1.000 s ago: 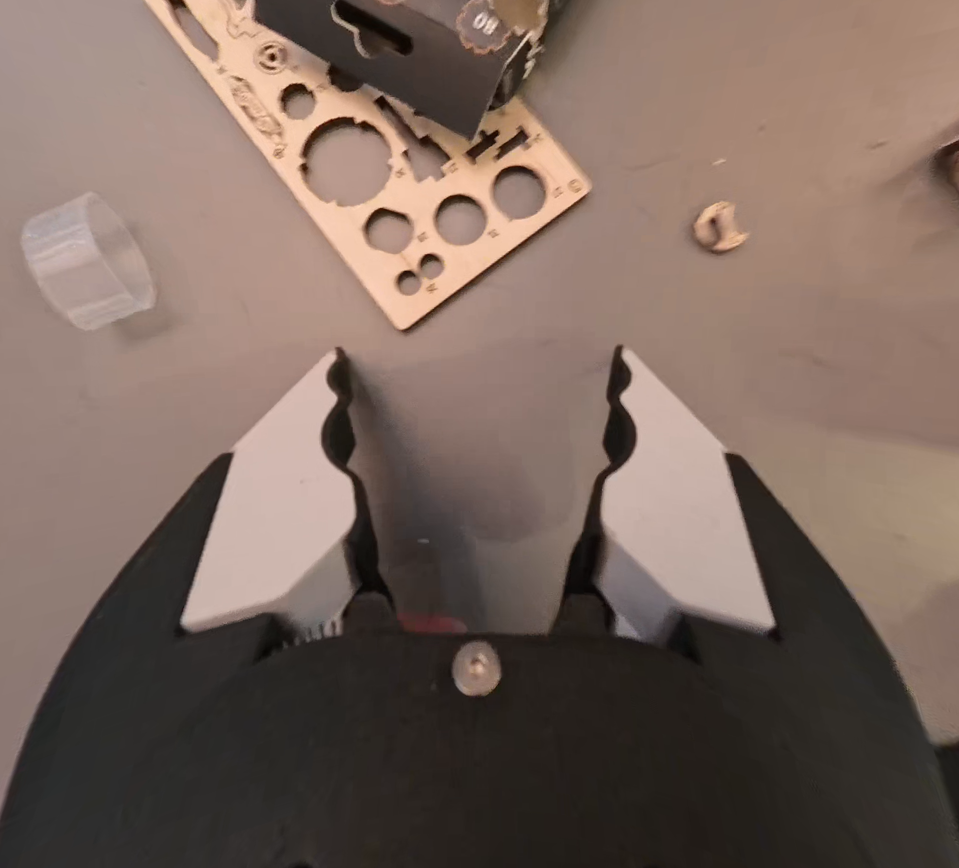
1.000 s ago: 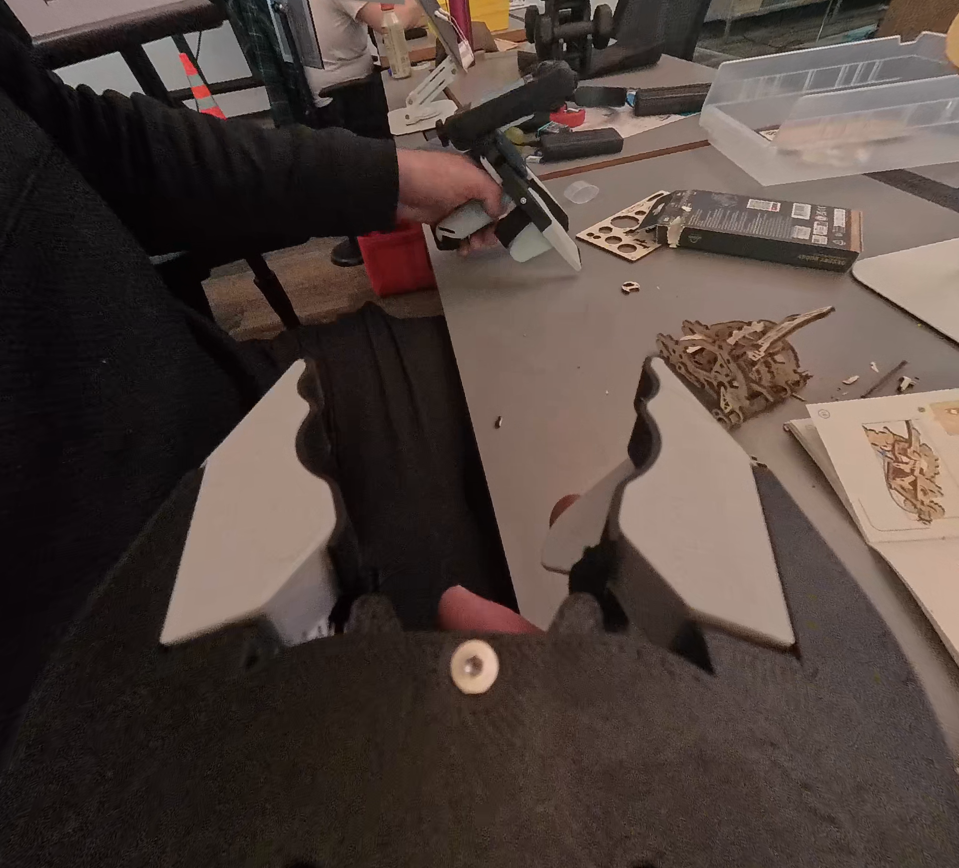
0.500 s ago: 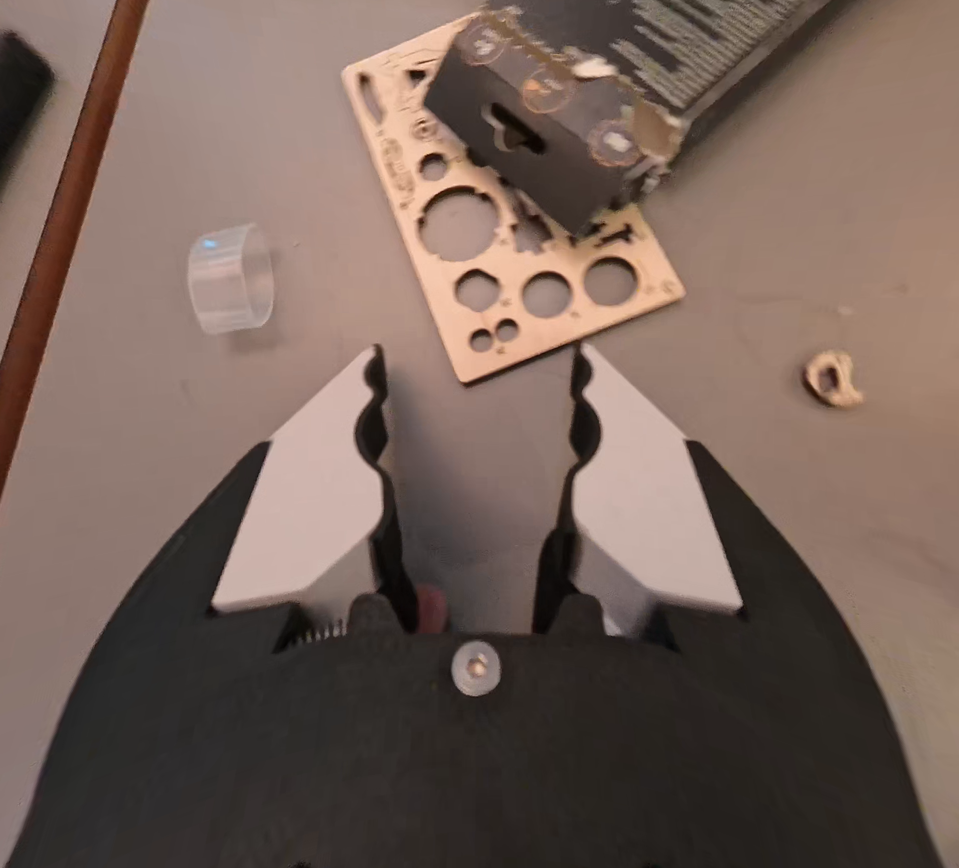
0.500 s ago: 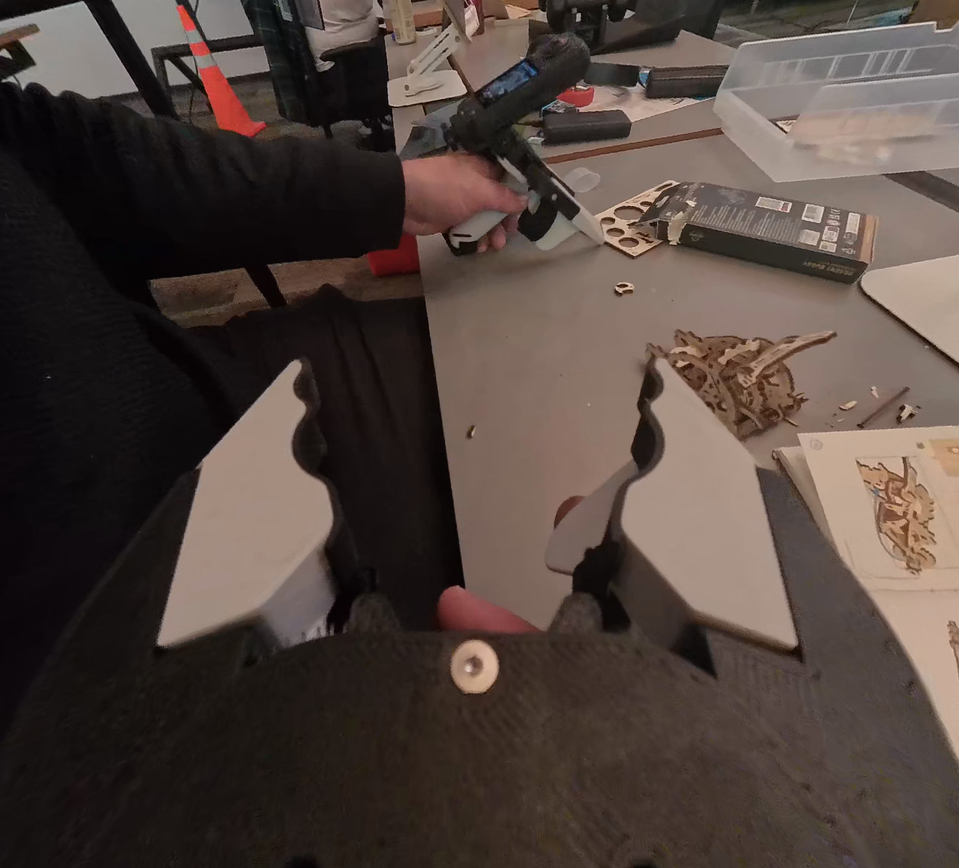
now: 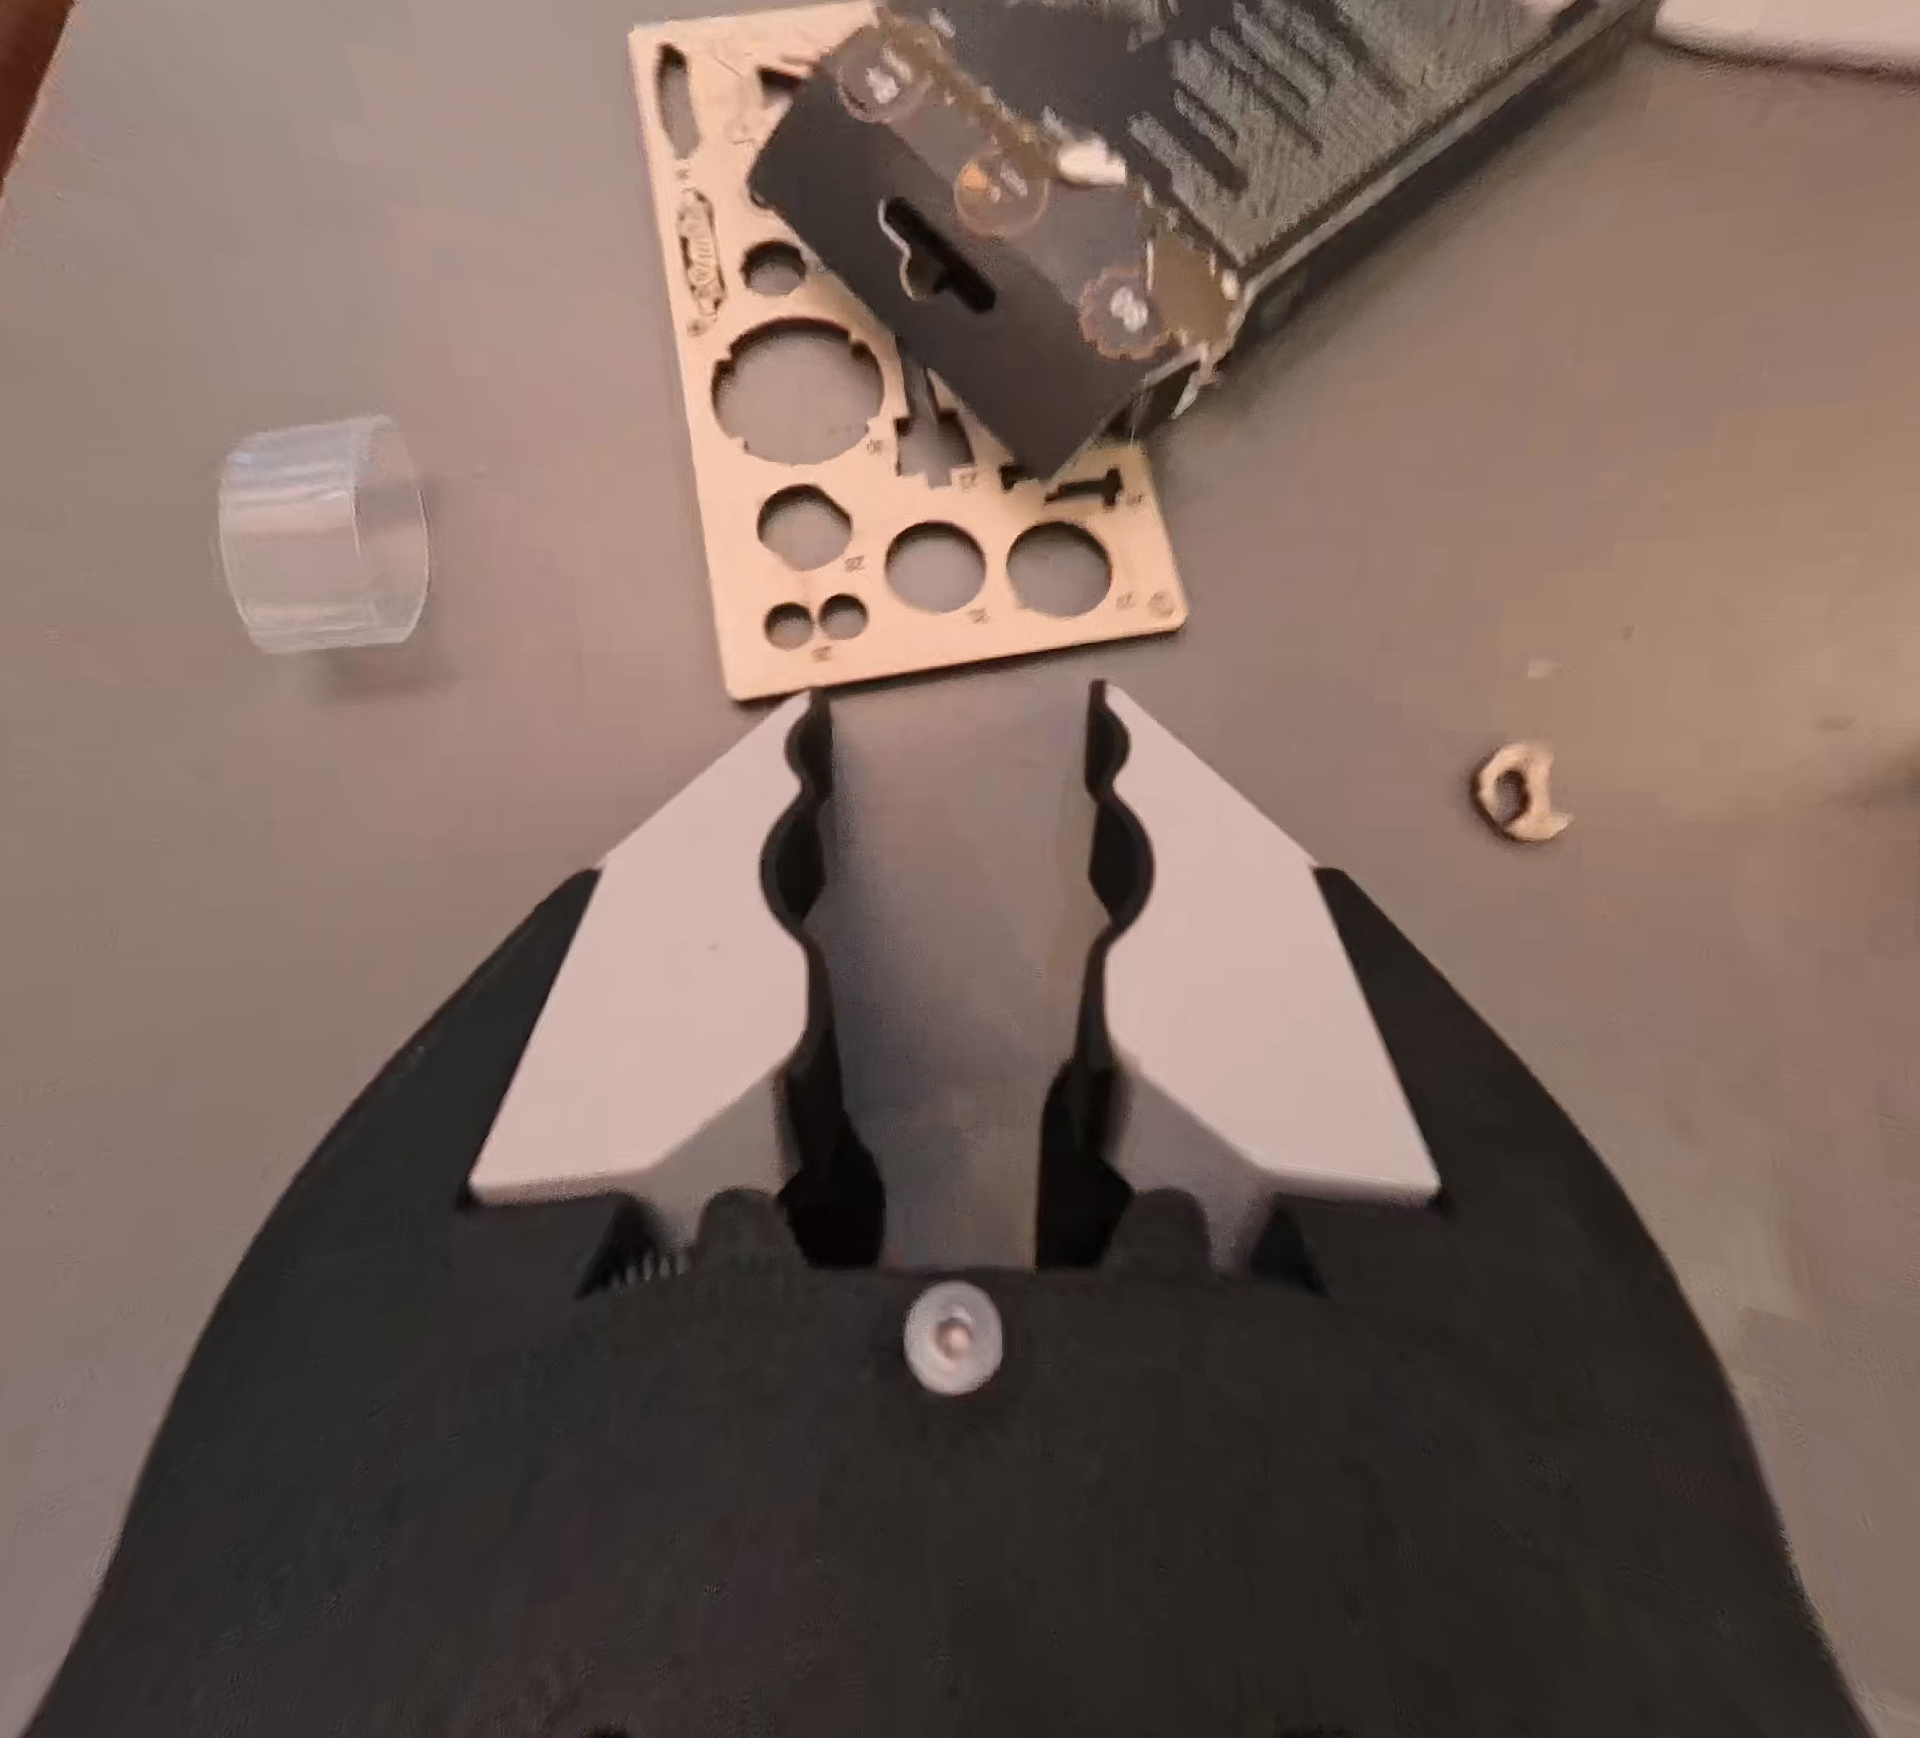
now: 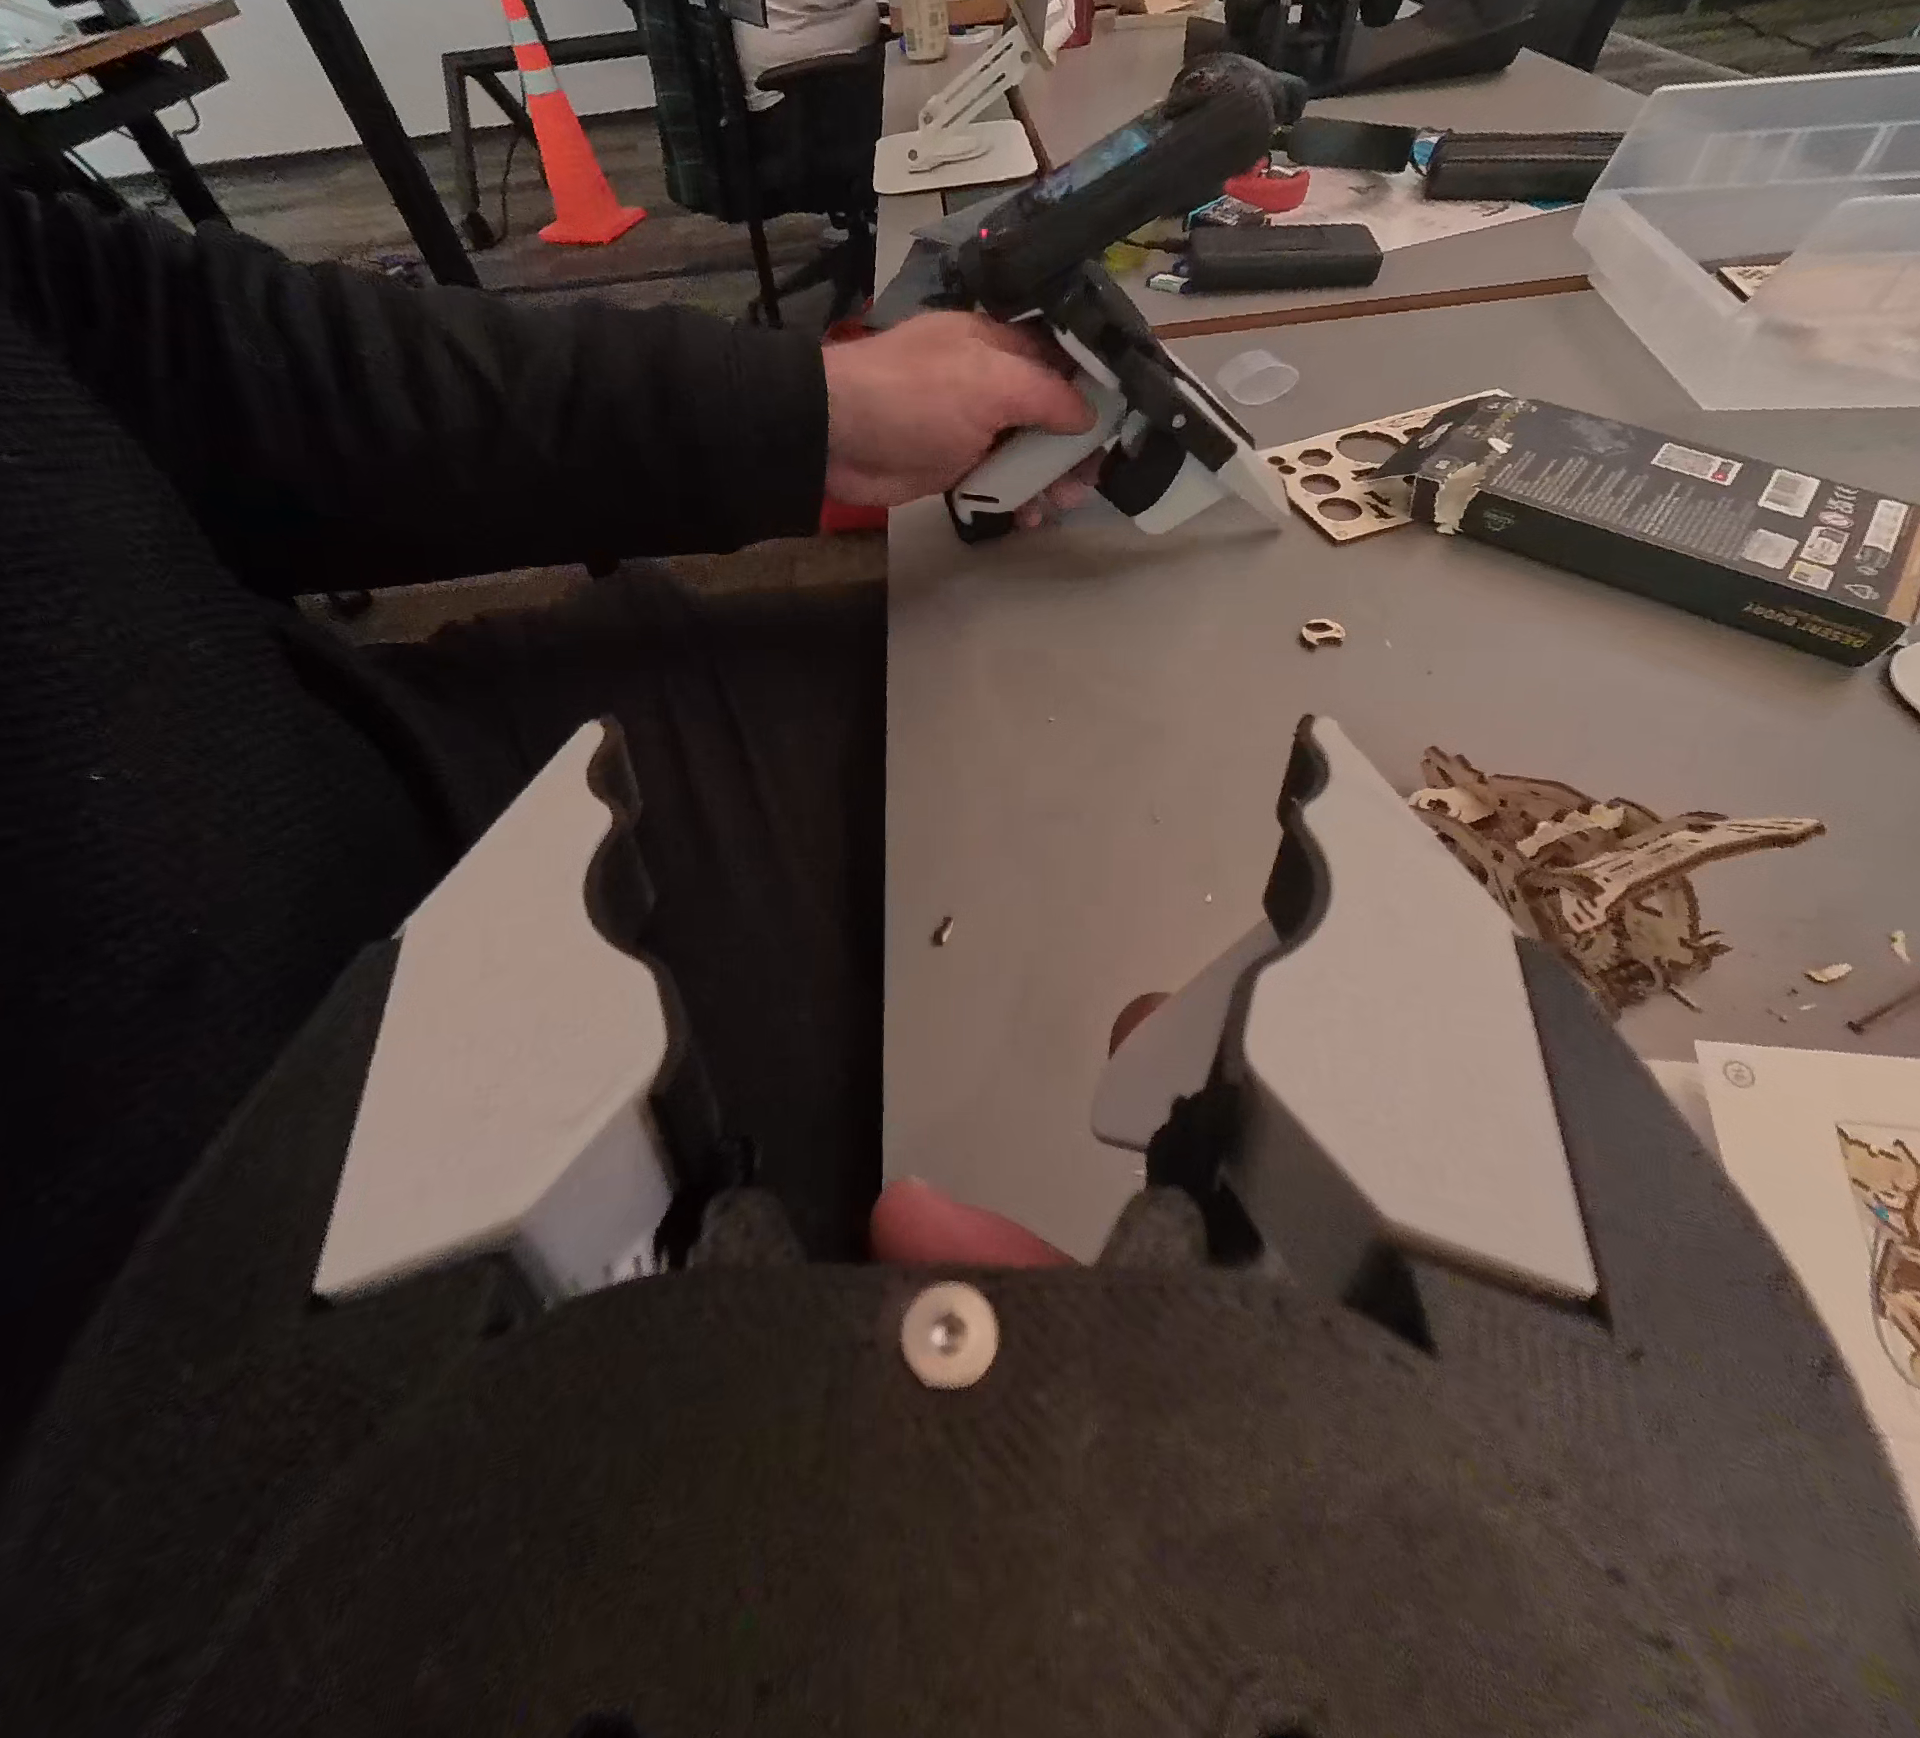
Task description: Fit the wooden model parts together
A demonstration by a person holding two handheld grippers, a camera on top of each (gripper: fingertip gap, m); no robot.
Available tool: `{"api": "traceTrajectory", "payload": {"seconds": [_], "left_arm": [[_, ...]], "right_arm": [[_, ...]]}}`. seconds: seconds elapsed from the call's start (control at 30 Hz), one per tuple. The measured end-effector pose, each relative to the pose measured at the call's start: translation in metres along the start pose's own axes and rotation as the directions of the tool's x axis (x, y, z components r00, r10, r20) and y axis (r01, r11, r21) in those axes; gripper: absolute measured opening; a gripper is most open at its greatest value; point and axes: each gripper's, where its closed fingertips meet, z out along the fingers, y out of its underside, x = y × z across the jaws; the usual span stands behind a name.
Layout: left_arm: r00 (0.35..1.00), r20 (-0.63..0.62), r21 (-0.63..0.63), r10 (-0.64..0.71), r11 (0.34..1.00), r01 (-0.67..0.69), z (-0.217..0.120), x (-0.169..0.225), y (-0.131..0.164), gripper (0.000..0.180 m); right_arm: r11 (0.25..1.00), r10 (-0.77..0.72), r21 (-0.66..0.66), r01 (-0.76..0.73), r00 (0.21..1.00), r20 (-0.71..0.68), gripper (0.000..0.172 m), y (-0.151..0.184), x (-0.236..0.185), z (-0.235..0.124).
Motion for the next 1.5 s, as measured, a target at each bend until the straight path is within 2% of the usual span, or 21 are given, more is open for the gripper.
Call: {"api": "traceTrajectory", "payload": {"seconds": [0.07,0.1,0.13,0.23,0.33,0.43,0.5,0.63,0.8,0.87,0.97,1.13,1.2,1.27,1.3,1.33,1.4,1.5], "left_arm": [[1.0,-0.014,0.0,0.003,1.0,-0.003,0.001,0.003,-0.001,0.057],[1.0,-0.009,-0.01,0.018,1.0,-0.018,0.002,0.004,0.0,0.078],[0.999,0.006,-0.034,0.039,0.999,-0.038,0.004,0.004,0.004,0.107],[0.993,0.077,-0.034,0.094,0.995,-0.091,0.002,0.001,0.005,0.124],[0.987,0.139,-0.038,0.083,0.996,-0.078,-0.005,-0.011,0.011,0.148],[0.995,0.1,-0.099,-0.028,0.994,0.038,0.0,-0.015,0.021,0.157],[0.995,0.095,-0.1,-0.014,0.995,0.024,0.001,-0.017,0.02,0.157],[0.995,0.096,-0.099,-0.013,0.995,0.023,0.001,-0.017,0.02,0.157],[0.995,0.095,-0.099,-0.014,0.995,0.023,0.001,-0.017,0.02,0.157],[0.995,0.095,-0.099,-0.014,0.995,0.023,0.001,-0.017,0.02,0.157],[0.995,0.095,-0.099,-0.014,0.995,0.023,0.001,-0.017,0.02,0.157],[0.995,0.095,-0.099,-0.014,0.995,0.023,0.002,-0.017,0.02,0.157],[0.995,0.095,-0.1,-0.014,0.995,0.023,0.002,-0.017,0.02,0.157],[0.995,0.095,-0.1,-0.014,0.995,0.023,0.002,-0.016,0.02,0.157],[0.995,0.095,-0.1,-0.014,0.995,0.023,0.002,-0.016,0.02,0.157],[0.995,0.095,-0.1,-0.014,0.995,0.023,0.002,-0.016,0.02,0.157],[0.995,0.095,-0.1,-0.014,0.995,0.023,0.002,-0.016,0.02,0.157],[0.995,0.095,-0.1,-0.014,0.995,0.023,0.002,-0.016,0.02,0.157]], "right_arm": [[1.0,0.004,-0.003,-0.004,1.0,0.005,0.122,0.001,0.001,0.003],[1.0,0.01,-0.011,-0.01,1.0,0.005,0.122,0.003,0.001,0.005],[1.0,0.013,-0.021,-0.013,1.0,0.003,0.124,0.005,0.002,0.006],[0.999,0.053,0.008,-0.053,0.999,0.007,0.133,0.003,0.005,0.003],[0.975,0.149,0.153,-0.16,0.986,0.081,0.148,-0.019,0.004,-0.008],[0.854,0.274,0.365,-0.37,0.917,0.289,0.155,-0.064,0.0,-0.038],[0.776,0.267,0.455,-0.437,0.881,0.392,0.155,-0.087,-0.005,-0.055],[0.733,0.22,0.519,-0.44,0.875,0.431,0.155,-0.109,-0.02,-0.063],[0.71,0.22,0.546,-0.445,0.876,0.428,0.155,-0.123,-0.042,-0.051],[0.67,0.243,0.575,-0.47,0.871,0.428,0.154,-0.128,-0.043,-0.056],[0.591,0.298,0.598,-0.542,0.835,0.462,0.128,-0.129,-0.038,-0.066],[0.554,0.37,0.631,-0.543,0.84,0.397,0.088,-0.123,-0.032,-0.075],[0.543,0.39,0.654,-0.526,0.848,0.358,0.093,-0.121,-0.032,-0.082],[0.585,0.425,0.649,-0.486,0.865,0.265,0.078,-0.113,-0.031,-0.085],[0.606,0.435,0.643,-0.467,0.872,0.224,0.075,-0.109,-0.033,-0.088],[0.638,0.442,0.634,-0.437,0.882,0.163,0.076,-0.103,-0.034,-0.091],[0.72,0.435,0.607,-0.335,0.9,-0.019,0.088,-0.087,-0.033,-0.104],[0.849,0.383,0.481,-0.218,0.882,-0.276,0.081,-0.057,-0.033,-0.124]]}}
